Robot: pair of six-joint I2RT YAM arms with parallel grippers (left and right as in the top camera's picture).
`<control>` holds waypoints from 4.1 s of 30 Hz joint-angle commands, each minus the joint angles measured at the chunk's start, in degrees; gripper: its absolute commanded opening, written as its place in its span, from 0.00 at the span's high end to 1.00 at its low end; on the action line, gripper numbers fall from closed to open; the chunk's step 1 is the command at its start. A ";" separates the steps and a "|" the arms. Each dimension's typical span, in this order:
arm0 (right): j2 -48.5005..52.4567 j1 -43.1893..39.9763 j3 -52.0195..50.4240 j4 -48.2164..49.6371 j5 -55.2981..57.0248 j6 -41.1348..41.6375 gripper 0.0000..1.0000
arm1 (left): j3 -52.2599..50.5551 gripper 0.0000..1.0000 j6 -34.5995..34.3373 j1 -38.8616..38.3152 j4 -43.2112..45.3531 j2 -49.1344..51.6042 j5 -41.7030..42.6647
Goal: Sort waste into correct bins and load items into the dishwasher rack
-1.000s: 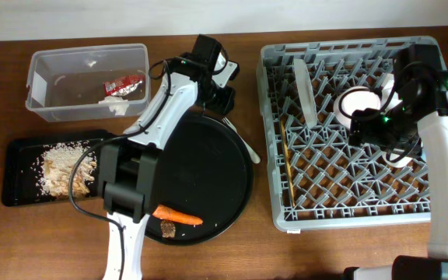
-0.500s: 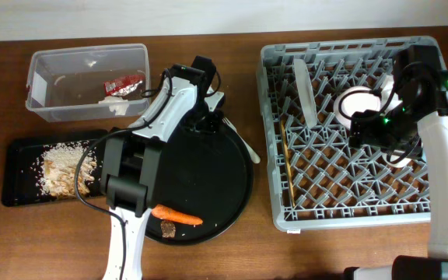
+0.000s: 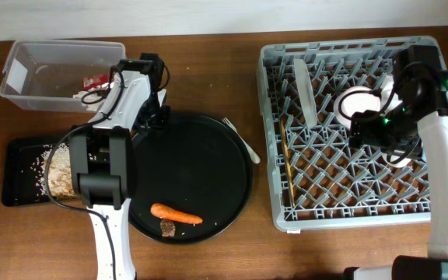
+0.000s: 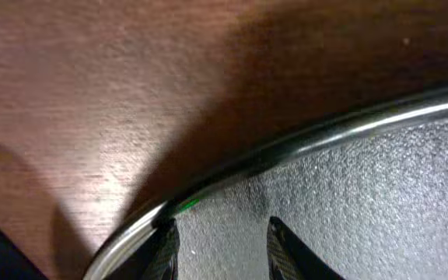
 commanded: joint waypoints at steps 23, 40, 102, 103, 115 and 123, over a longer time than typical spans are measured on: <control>-0.85 -0.31 0.22 1.03 0.33 -0.26 0.13 | -0.44 0.62 -12.87 -29.00 -0.46 -9.75 26.51; -0.85 -0.31 0.22 0.63 0.33 -0.26 0.13 | -17.46 0.63 -18.58 -31.45 4.28 -11.78 16.52; 35.93 34.58 1.79 25.24 0.52 -6.95 0.96 | -17.44 0.49 -16.79 6.01 -5.22 -38.53 7.54; 34.29 34.58 1.86 25.29 0.55 -6.54 0.95 | -17.44 0.49 -16.79 6.01 -5.20 -38.53 7.54; 33.55 34.69 0.15 33.73 -2.08 14.34 0.66 | -17.44 0.49 -16.79 6.01 -5.44 -38.53 7.54; 38.34 35.01 0.04 37.20 2.12 32.41 0.65 | -17.44 0.49 -16.76 6.01 -5.44 -38.53 7.54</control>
